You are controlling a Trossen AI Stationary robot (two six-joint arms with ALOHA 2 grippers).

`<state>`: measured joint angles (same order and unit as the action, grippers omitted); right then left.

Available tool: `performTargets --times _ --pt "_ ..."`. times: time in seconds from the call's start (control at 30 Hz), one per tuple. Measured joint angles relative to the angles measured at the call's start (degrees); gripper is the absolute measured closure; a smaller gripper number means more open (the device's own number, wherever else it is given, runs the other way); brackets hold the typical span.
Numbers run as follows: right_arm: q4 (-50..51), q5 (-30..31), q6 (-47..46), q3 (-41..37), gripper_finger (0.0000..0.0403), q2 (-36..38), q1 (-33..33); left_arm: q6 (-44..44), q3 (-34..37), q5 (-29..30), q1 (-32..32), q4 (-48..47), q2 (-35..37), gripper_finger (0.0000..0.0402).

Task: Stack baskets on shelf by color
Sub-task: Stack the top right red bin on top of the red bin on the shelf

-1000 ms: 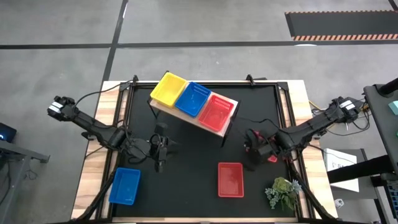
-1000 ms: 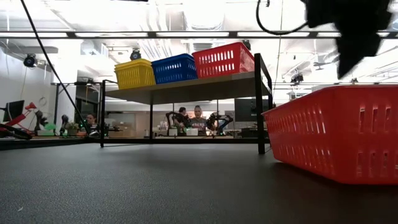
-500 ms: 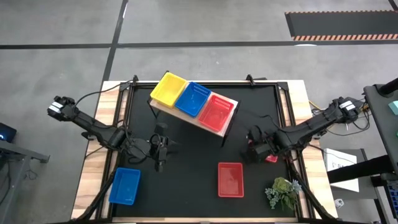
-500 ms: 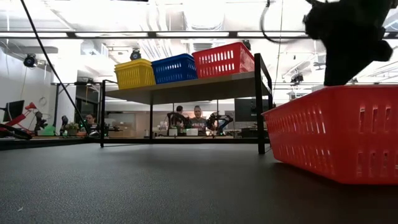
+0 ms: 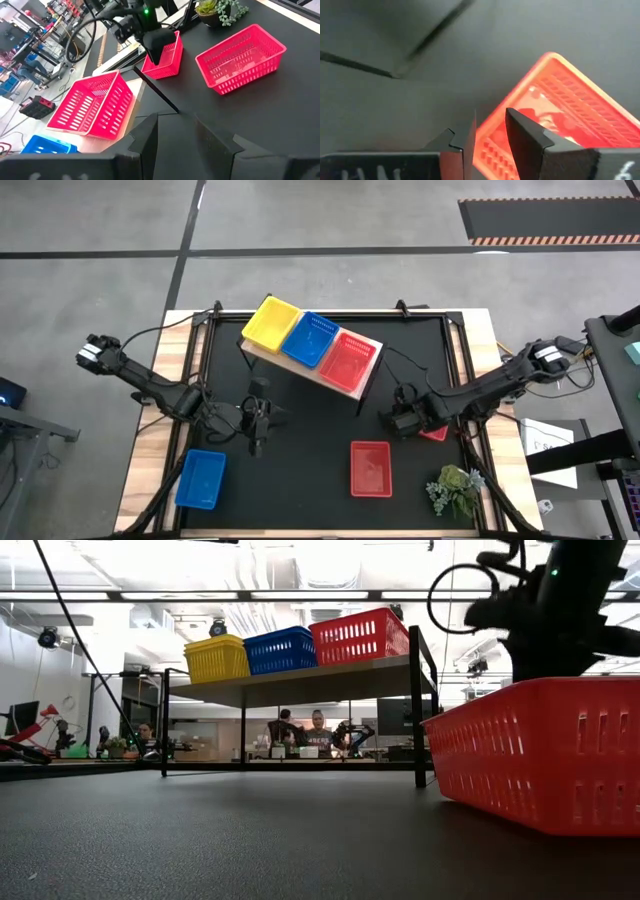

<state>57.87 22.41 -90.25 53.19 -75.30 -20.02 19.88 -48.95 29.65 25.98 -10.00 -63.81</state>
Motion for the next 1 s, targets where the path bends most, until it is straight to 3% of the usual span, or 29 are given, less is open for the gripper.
performTargets --times 0.67,1.0 --pt "2.72 -1.32 -4.92 0.0 0.0305 -3.6 0.32 0.55 0.09 0.02 -0.02 0.0 0.0 0.0292" --pt "0.81 1.62 -4.93 -0.04 0.0305 -4.92 0.34 0.55 0.37 0.5 -0.02 -0.02 0.0 0.0292"
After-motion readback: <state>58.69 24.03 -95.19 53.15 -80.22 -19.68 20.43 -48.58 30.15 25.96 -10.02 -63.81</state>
